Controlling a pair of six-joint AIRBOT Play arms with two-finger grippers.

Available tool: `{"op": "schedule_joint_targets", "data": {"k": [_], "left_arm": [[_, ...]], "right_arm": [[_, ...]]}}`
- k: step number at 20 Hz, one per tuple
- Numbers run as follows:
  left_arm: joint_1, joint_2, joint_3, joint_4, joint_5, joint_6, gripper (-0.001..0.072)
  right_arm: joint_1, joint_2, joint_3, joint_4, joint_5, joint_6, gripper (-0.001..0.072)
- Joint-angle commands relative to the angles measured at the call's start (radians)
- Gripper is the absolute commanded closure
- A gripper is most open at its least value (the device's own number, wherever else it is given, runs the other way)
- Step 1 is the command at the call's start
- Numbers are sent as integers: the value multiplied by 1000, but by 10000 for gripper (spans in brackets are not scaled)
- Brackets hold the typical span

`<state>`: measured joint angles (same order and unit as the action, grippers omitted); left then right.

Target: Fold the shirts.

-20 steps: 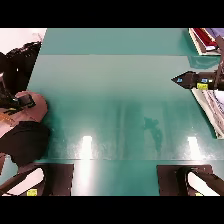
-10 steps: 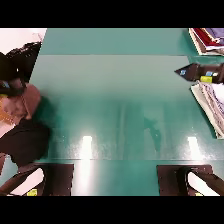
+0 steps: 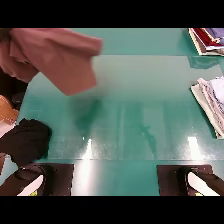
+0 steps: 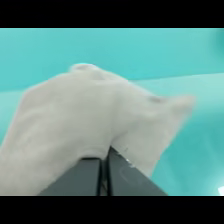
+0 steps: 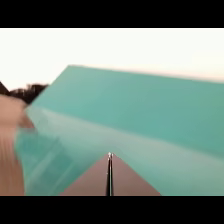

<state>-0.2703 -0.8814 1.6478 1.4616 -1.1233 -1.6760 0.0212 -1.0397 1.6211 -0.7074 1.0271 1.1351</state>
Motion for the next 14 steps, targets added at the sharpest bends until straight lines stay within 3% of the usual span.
{"op": "schedule_joint_targets", "data": {"k": [1,7,8,10,14], "left_arm": [[-215,-50,-5,43,-45,-74,685],[-528,-275,-283,-35,21,-127,680],[-558,-309,-319,-65,33,-126,639],[-597,-372,-364,-102,45,-124,45],[-553,-405,-345,-6,68,-63,46]], "right_arm": [[0,0,78,-3,2,0,695],[0,0,77,-10,84,0,694],[0,0,77,-30,97,0,694],[0,0,77,-69,129,0,695],[0,0,77,-108,169,0,695]]}}
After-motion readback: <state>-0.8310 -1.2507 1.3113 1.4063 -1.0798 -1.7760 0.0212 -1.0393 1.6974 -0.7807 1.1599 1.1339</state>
